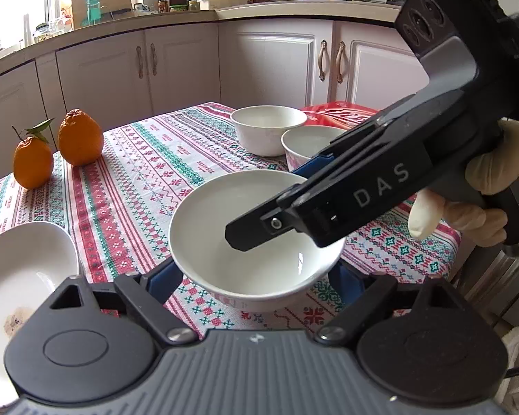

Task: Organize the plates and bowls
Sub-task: 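Lift the white bowl with the right tool and carry it, then grasp a pink-patterned bowl with the left tool while the right tool holds its bowl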

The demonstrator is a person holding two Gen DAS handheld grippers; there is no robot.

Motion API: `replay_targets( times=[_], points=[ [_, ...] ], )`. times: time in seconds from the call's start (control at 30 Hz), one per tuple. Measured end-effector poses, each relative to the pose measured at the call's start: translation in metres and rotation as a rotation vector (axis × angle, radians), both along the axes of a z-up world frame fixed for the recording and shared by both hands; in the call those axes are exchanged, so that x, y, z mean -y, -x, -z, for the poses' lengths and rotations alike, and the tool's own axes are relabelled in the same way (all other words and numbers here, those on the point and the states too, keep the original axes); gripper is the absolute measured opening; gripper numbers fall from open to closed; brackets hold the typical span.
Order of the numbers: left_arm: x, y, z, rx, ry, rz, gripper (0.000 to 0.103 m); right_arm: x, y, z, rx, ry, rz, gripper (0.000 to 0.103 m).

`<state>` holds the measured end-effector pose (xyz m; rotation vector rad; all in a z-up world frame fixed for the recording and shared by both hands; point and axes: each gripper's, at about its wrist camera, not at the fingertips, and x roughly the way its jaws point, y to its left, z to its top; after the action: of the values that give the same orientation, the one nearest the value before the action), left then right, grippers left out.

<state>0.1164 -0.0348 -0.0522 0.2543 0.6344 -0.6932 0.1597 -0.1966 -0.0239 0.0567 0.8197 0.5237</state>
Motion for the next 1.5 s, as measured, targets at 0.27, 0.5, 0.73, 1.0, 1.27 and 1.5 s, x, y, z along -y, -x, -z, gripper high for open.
replay_targets(
  times=[0.27, 0.5, 0.73, 1.0, 1.27, 1.5],
  points=[
    [-0.004, -0.007, 0.003, -0.006, -0.003, -0.017, 0.09, -0.007, -0.009, 0.004, -0.006, 0.001, -0.005, 0.074],
    [-0.005, -0.011, 0.004, -0.017, -0.002, -0.023, 0.09, -0.009, -0.013, 0.007, -0.013, 0.001, -0.009, 0.074],
    [-0.005, -0.011, 0.006, -0.016, 0.0, -0.016, 0.092, -0.012, -0.012, 0.007, 0.002, 0.001, -0.023, 0.093],
    [-0.017, -0.009, 0.0, -0.049, 0.072, -0.03, 0.1, -0.005, -0.001, -0.005, 0.065, 0.02, 0.013, 0.103],
    [-0.021, 0.006, -0.021, 0.003, 0.086, -0.046, 0.102, 0.013, 0.023, -0.022, 0.15, 0.036, 0.071, 0.103],
    [-0.013, 0.011, -0.029, -0.007, 0.08, -0.033, 0.102, 0.031, 0.051, -0.036, 0.231, 0.087, 0.132, 0.103]
  ],
)
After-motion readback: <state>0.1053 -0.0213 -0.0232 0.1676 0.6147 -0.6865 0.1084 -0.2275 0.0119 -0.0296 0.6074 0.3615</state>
